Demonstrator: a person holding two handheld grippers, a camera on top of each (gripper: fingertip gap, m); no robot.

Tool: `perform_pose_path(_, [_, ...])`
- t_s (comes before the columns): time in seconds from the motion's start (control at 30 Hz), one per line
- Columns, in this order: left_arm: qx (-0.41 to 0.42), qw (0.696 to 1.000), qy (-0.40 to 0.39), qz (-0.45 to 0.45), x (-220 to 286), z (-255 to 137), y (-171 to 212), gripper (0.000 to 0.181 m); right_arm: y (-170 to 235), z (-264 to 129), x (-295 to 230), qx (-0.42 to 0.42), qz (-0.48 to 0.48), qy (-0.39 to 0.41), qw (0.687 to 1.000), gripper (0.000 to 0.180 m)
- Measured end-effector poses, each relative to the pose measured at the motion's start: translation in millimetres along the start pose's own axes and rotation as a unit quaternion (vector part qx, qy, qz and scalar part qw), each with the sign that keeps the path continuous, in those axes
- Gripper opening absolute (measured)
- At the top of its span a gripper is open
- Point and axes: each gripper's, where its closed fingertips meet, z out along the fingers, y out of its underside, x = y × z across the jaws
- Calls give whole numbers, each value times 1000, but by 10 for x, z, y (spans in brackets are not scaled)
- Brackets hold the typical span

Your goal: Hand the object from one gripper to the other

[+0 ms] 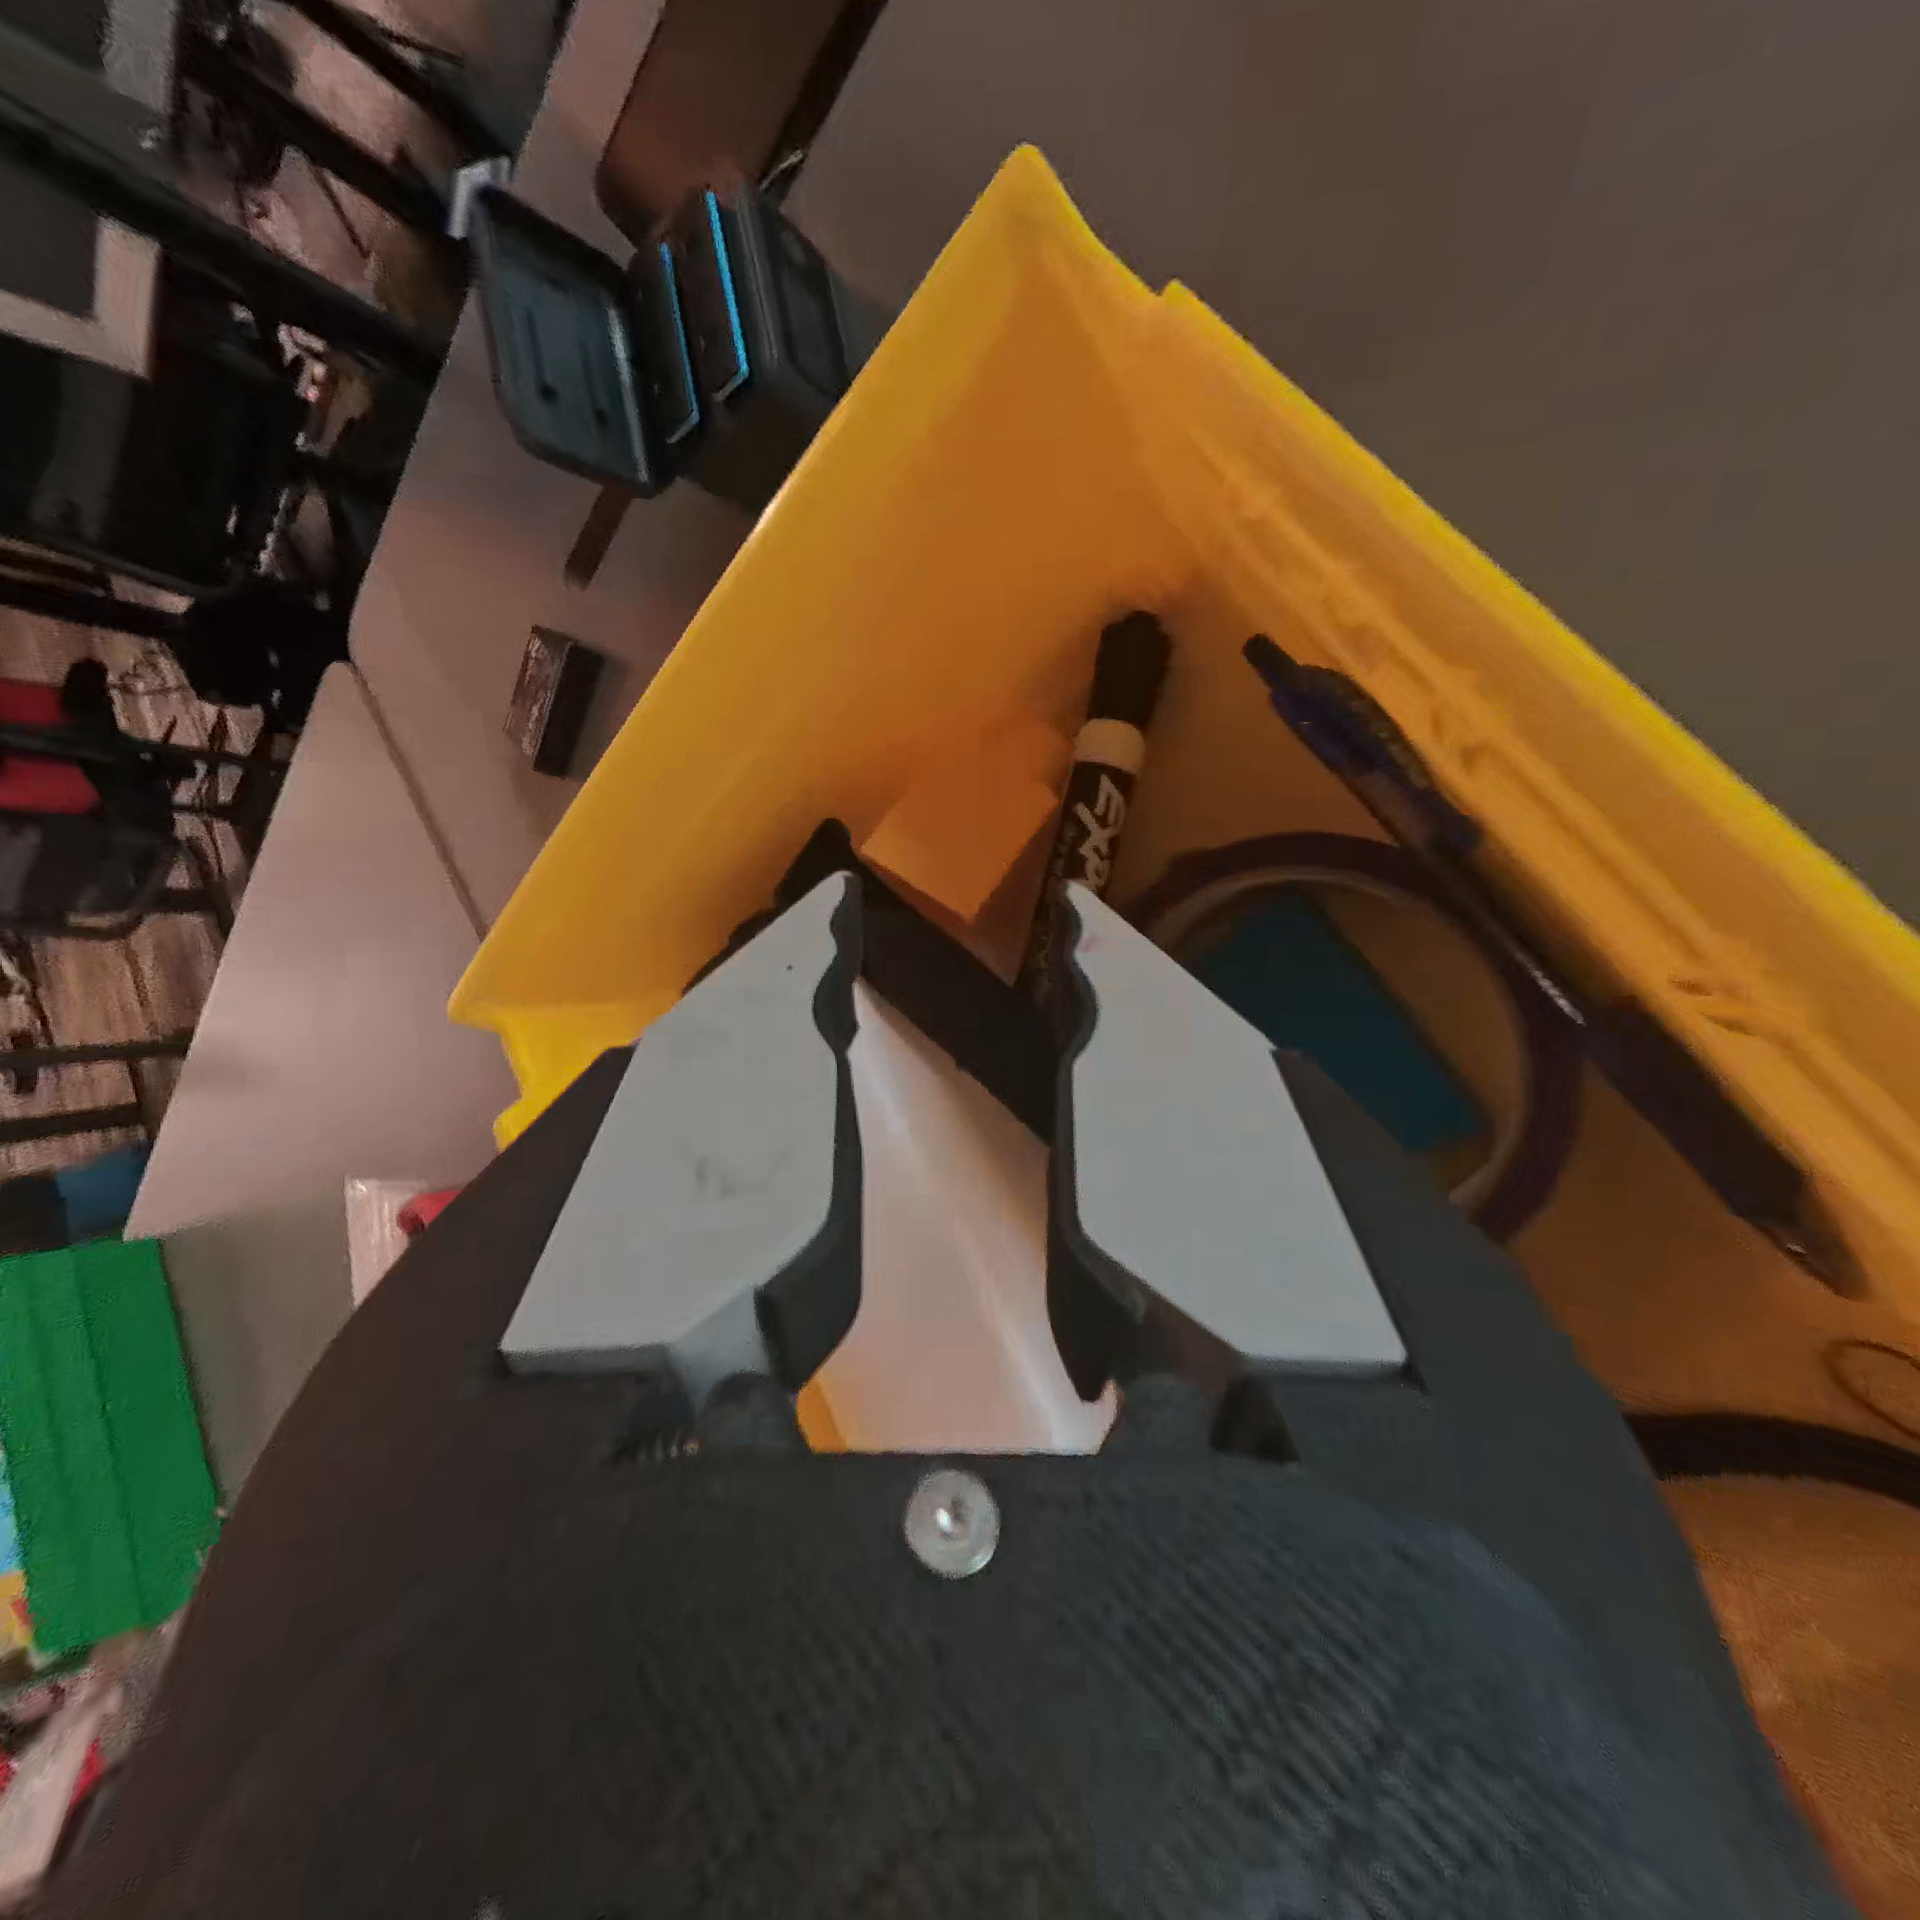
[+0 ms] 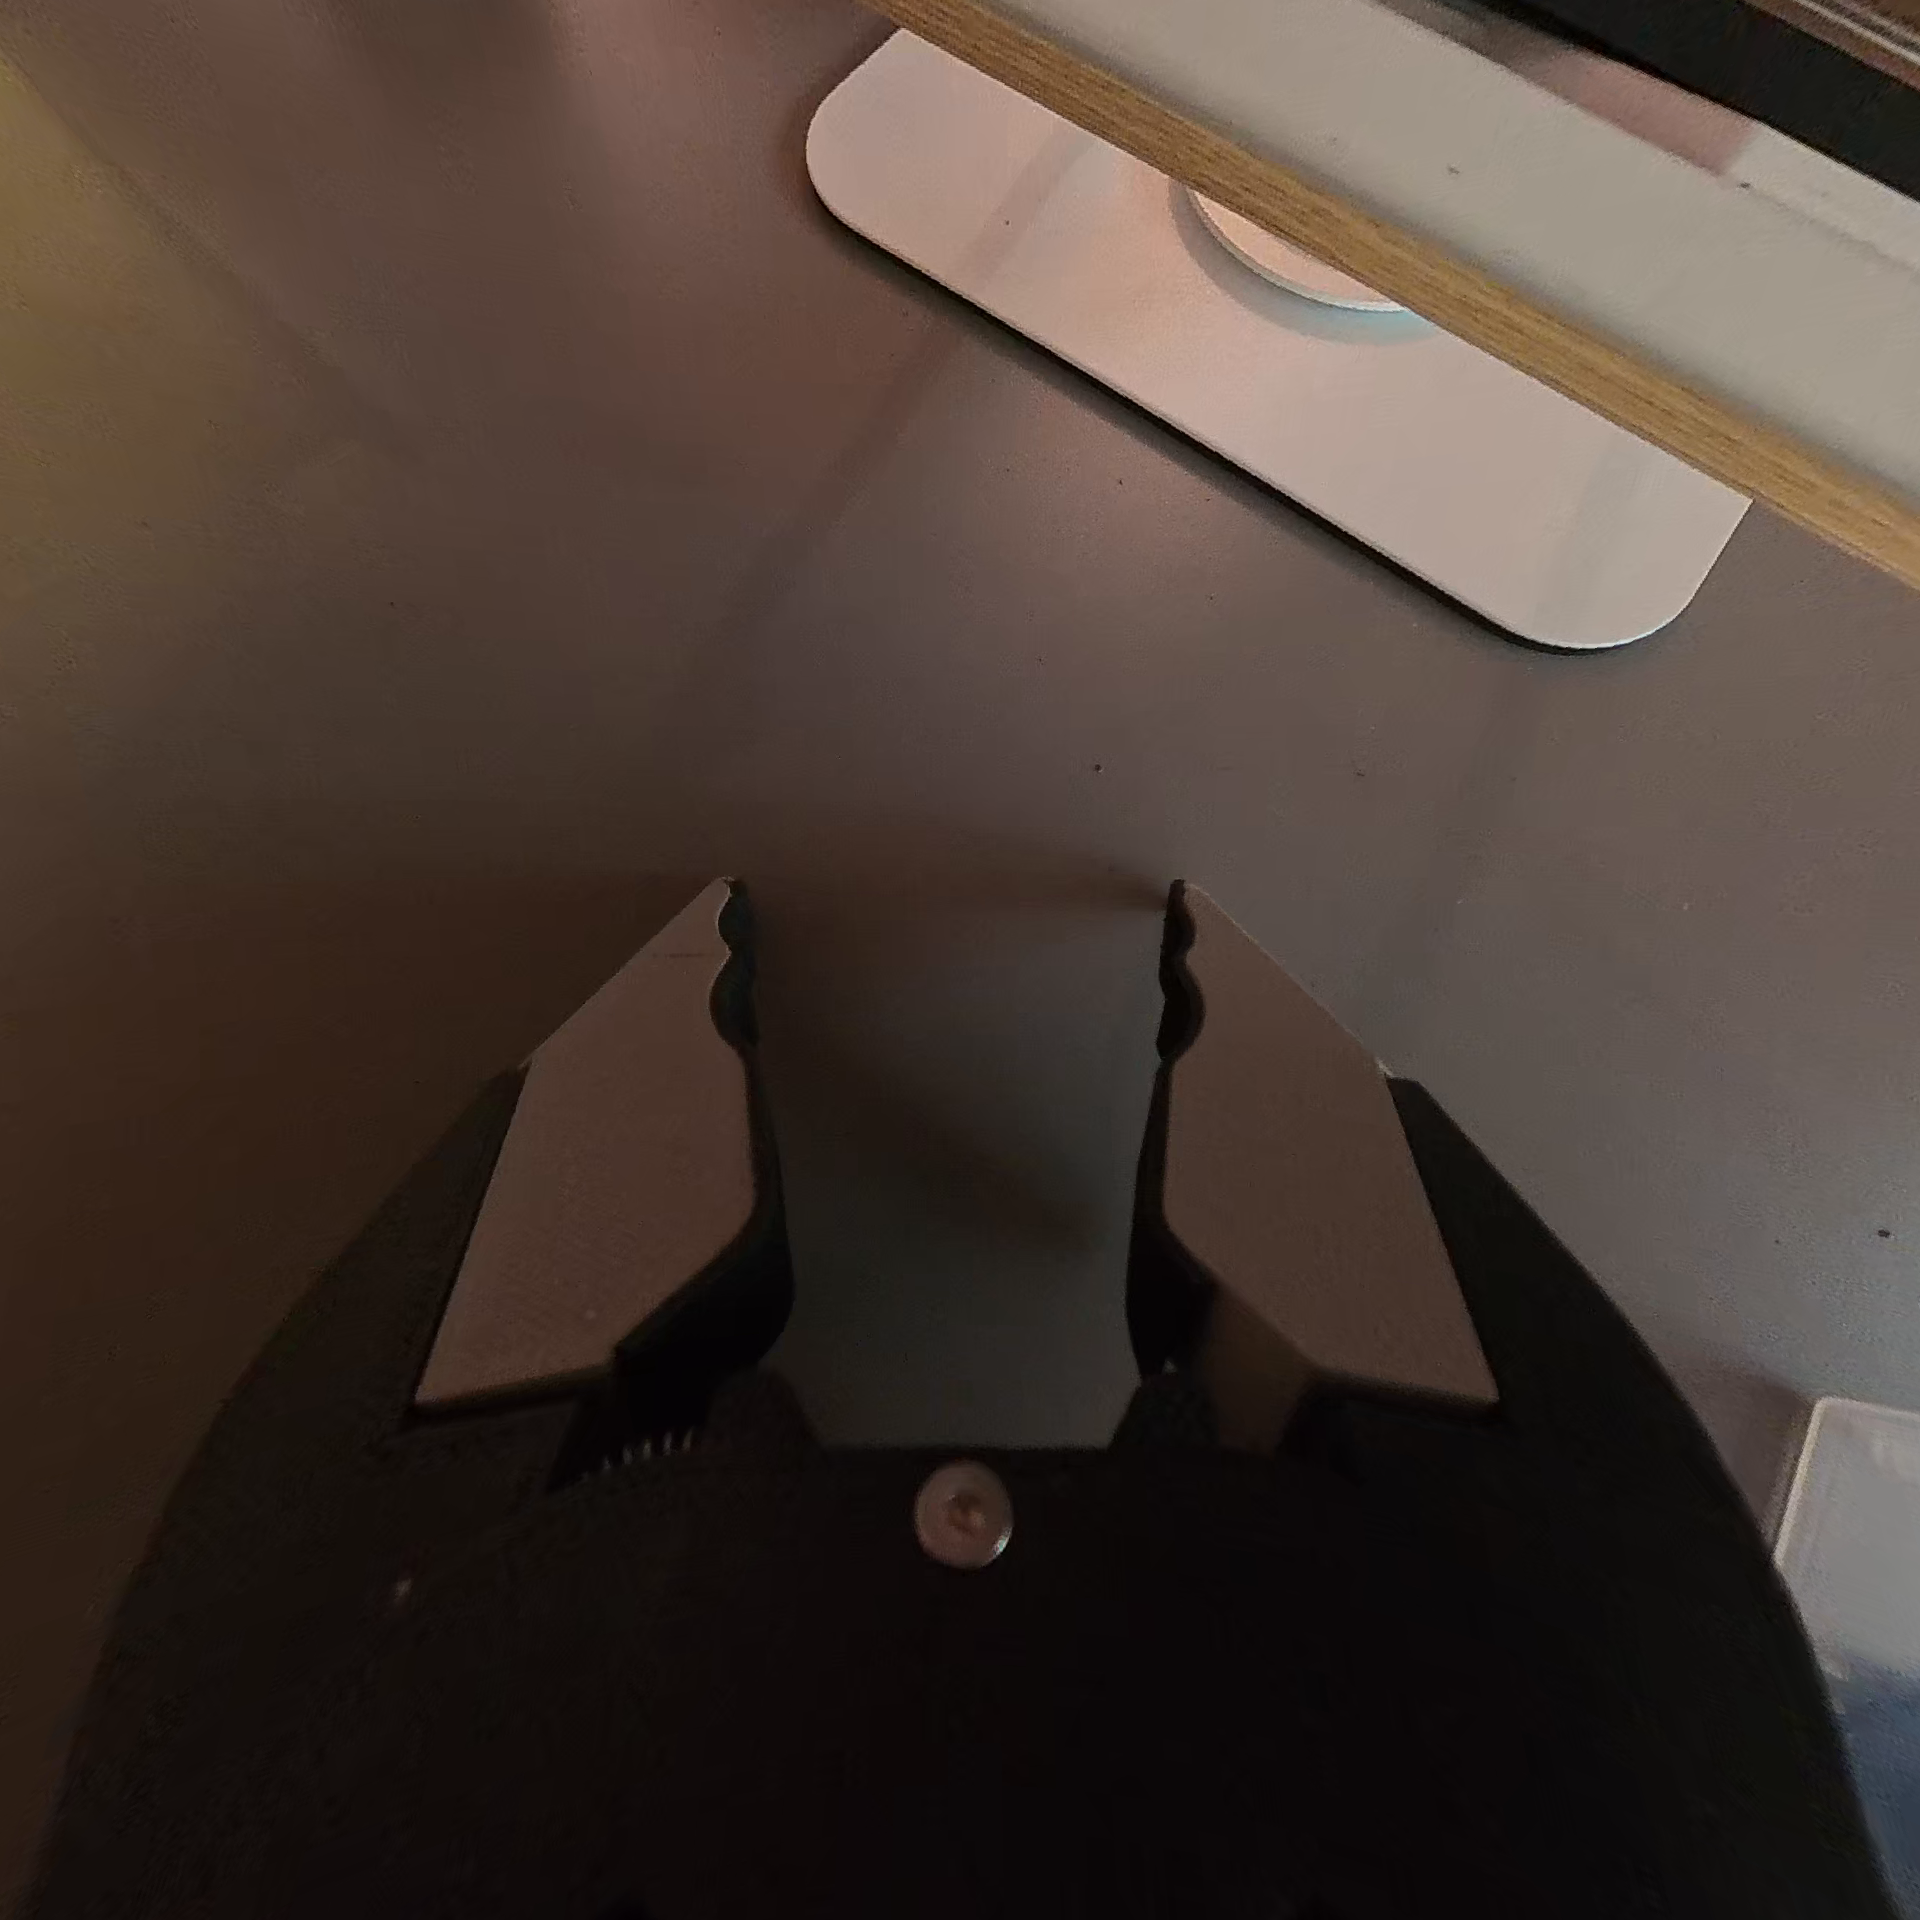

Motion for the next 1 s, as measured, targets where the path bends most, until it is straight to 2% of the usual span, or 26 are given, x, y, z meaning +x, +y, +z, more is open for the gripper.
perform_pose_path(0.2, [-52,992,60,98,52,352,64,38,-16,16,-5,0,0,-1,1000,77])
perform_pose_path(0.23, [-56,991,53,109,-5,394,51,31,-18,17,-7,0,-1,-1,1000,77])
perform_pose_path(0.3, [-98,984,69,132,-50,462,138,37,-20,20,-10,0,-1,-2,1000,77])
perform_pose_path(0.4, [-158,969,82,168,-93,536,322,37,-25,26,-21,0,-3,-3,1000,78])
perform_pose_path(0.57, [-137,968,94,190,-43,565,249,36,-28,27,-34,0,-5,-5,1000,77])
perform_pose_path(0.73, [-86,969,49,226,-107,353,100,36,-26,24,-45,0,-7,-8,1000,77])
perform_pose_path(0.83, [-51,972,-10,230,-284,82,-27,36,-22,19,-56,0,-8,-9,1000,77])
perform_pose_path(1.0, [39,972,-122,198,-548,-471,-363,36,-81,-31,-195,22,-38,-37,998,64])
